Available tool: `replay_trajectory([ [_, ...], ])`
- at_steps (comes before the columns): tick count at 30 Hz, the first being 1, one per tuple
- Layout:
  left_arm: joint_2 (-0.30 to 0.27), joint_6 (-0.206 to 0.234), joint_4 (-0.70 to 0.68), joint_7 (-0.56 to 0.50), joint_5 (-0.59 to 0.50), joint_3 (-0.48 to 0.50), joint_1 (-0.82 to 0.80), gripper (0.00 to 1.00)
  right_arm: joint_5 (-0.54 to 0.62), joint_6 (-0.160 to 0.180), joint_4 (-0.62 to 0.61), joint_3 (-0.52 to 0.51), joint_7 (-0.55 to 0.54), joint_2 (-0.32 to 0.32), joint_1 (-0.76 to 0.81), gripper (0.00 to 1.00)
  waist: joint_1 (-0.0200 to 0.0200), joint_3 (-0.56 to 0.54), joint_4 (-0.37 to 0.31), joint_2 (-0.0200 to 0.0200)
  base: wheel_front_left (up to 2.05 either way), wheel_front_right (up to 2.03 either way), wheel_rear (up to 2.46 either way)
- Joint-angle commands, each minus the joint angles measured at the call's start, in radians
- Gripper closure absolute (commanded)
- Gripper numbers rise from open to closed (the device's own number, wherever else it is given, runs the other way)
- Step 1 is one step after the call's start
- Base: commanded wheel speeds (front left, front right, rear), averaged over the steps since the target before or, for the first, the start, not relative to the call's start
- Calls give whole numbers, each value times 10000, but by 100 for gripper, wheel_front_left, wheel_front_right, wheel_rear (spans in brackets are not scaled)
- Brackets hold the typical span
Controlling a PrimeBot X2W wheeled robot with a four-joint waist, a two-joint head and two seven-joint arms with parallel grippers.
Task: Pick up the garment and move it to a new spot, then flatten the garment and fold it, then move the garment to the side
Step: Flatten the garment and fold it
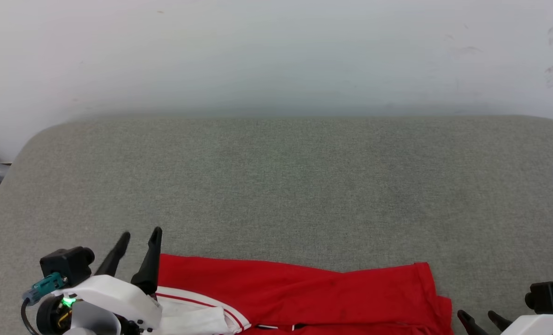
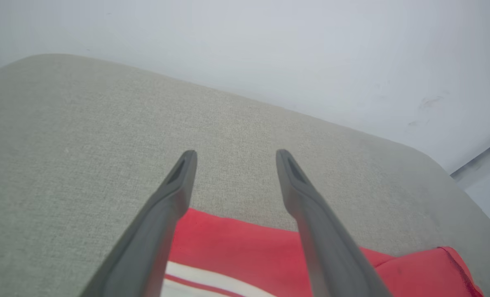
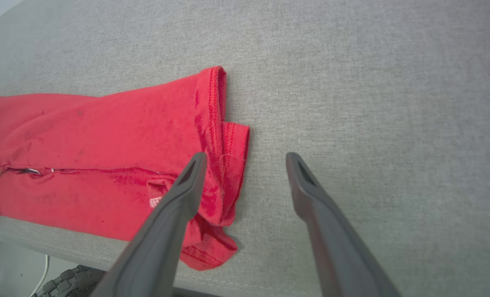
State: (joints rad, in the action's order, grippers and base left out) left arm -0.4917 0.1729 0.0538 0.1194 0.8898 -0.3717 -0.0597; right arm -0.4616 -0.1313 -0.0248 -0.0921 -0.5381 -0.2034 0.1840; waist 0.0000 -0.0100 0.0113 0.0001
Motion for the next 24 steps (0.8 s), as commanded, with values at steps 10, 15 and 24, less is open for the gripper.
replay_trajectory([
  [10,76,433,-681,1337,-2011,-30,-581,0,16,11,127,182,-856,-336,-334,0,0,644,396,-1,0,0,0],
  [15,359,652,-1064,1431,-2606,36,-635,0,-244,11,918,698,-1064,-110,-681,0,0,1237,646,-1,0,0,0],
  [24,507,764,-1022,1450,-2801,-74,-629,0,-800,5,1927,1515,-1635,116,-697,97,0,1510,729,-1,0,0,0],
])
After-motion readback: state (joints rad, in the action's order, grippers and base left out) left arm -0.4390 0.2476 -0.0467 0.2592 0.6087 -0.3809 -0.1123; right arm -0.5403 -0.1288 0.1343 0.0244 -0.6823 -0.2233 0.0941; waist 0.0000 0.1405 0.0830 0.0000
